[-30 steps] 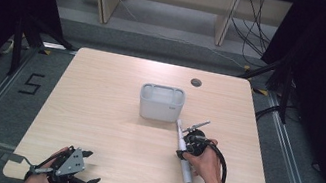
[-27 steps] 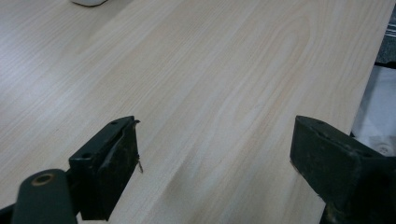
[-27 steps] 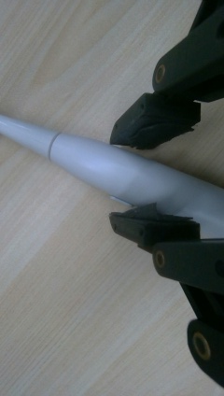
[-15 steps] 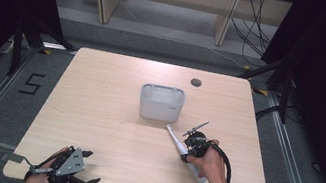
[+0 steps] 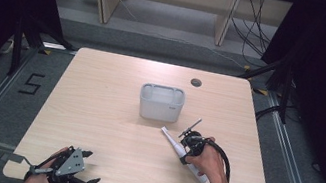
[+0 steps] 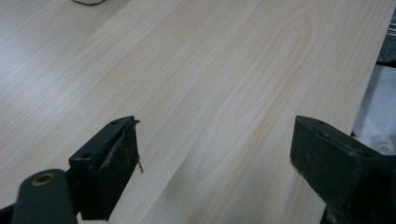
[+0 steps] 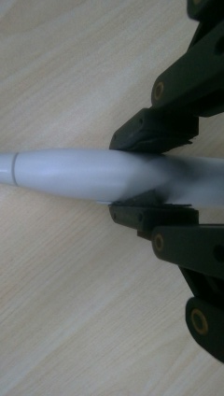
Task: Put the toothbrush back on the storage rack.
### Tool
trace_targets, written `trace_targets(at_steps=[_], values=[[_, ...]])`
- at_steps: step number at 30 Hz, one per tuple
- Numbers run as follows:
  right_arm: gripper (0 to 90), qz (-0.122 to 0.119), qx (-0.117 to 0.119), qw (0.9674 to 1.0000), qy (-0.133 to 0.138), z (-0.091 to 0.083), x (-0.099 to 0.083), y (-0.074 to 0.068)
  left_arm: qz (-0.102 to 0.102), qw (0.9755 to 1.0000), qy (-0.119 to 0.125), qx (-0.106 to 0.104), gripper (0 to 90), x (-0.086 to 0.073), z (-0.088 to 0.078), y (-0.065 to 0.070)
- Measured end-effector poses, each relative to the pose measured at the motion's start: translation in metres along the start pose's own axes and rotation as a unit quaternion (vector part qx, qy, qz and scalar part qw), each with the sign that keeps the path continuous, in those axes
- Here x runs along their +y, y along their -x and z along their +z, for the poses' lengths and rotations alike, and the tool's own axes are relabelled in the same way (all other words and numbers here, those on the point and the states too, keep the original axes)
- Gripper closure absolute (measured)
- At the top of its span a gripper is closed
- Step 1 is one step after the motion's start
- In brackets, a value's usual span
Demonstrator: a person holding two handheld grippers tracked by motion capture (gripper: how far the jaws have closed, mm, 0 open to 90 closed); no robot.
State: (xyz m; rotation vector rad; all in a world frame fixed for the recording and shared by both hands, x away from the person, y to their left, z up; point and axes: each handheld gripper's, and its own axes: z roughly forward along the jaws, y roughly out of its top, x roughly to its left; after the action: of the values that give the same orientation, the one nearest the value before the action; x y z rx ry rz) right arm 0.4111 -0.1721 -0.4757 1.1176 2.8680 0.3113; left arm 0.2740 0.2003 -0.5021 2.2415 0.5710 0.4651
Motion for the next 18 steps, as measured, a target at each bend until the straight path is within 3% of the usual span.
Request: trace_targets(at_steps=[6, 9, 11, 12, 13, 14, 18], values=[[65.7, 0.000, -0.001, 0.9999, -0.017, -0.0001, 0.0018, -0.0013, 0.001, 1.0000, 0.000, 0.002, 14.8, 0.0000, 0.0003, 0.0002], [65.9, -0.009, -0.015, 0.9994, -0.029, 0.0004, 0.0032, -0.0036, -0.001, 1.0000, 0.008, 0.003, 14.8, -0.0006, 0.0013, 0.0006], [65.9, -0.010, -0.015, 0.9994, -0.029, 0.0012, 0.0032, -0.0041, 0.001, 1.0000, 0.000, 0.002, 14.8, 0.0001, 0.0003, 0.0002], [66.0, -0.025, -0.015, 0.9993, -0.025, 0.0019, 0.0027, -0.0017, 0.002, 1.0000, 0.002, 0.008, 14.8, -0.0001, 0.0008, 0.0006], [66.1, -0.015, -0.020, 0.9992, -0.032, 0.0014, 0.0040, -0.0049, 0.001, 1.0000, 0.007, 0.005, 14.8, -0.0003, 0.0013, 0.0007], [66.1, -0.024, -0.021, 0.9990, -0.031, 0.0016, 0.0042, -0.0044, 0.000, 1.0000, 0.002, -0.001, 14.8, 0.0000, 0.0005, 0.0004], [66.3, -0.025, -0.024, 0.9988, -0.033, 0.0011, 0.0040, -0.0066, 0.000, 1.0000, 0.000, 0.003, 14.8, 0.0000, 0.0003, 0.0000]])
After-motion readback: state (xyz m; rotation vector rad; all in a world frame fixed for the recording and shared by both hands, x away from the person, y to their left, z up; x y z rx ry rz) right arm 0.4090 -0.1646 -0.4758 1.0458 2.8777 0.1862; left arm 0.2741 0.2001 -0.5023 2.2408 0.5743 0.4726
